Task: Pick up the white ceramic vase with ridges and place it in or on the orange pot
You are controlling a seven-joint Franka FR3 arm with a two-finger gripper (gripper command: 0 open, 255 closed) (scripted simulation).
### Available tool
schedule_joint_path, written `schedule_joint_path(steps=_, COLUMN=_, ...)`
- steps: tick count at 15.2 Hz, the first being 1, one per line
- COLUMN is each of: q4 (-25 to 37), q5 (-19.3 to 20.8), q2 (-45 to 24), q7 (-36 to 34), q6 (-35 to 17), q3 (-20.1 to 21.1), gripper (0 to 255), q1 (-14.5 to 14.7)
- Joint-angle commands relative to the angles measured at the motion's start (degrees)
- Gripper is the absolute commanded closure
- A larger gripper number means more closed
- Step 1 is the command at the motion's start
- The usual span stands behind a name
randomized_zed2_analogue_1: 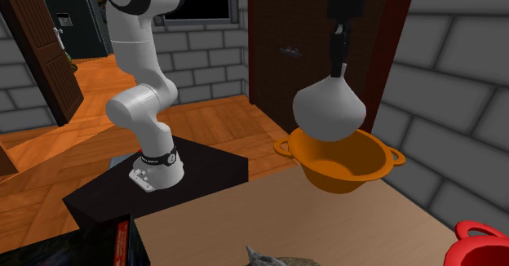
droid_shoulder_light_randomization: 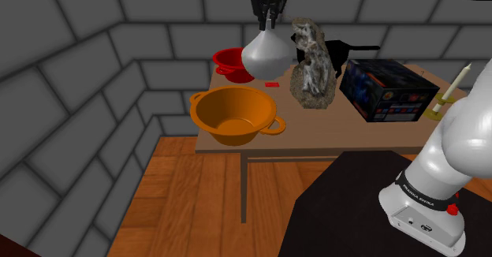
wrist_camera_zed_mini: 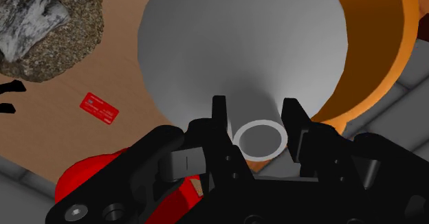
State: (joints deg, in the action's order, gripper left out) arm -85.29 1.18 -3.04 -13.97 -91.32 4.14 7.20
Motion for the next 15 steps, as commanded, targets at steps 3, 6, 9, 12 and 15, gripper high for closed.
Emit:
schedule_joint_path(steps=3, q4=10.40, q5=1.00, q2=-5.70, q7=-4.65, q6=4.76, q3=2.13, gripper=255, q1=2.72)
schedule_joint_path(steps=6, q4=20.38, q5=2.20, q2=-11.47, q7=-8.12, q6=9.11, q3=3.57, gripper=255, q1=5.29)
schedule_joint_path(steps=9, q4=34.97, q5=3.99, q2=-19.82, q7=-11.30, q6=15.52, q3=4.63, gripper=255, q1=8.73)
schedule_joint_path(steps=12, q4=30.34, q5=3.61, q2=-17.95, q7=-11.35, q6=12.75, q3=4.53, gripper=255, q1=8.44)
schedule_joint_path(steps=15, q4=24.43, q5=3.23, q2=-15.72, q7=-11.38, q6=9.06, q3=4.54, gripper=255, q1=7.97)
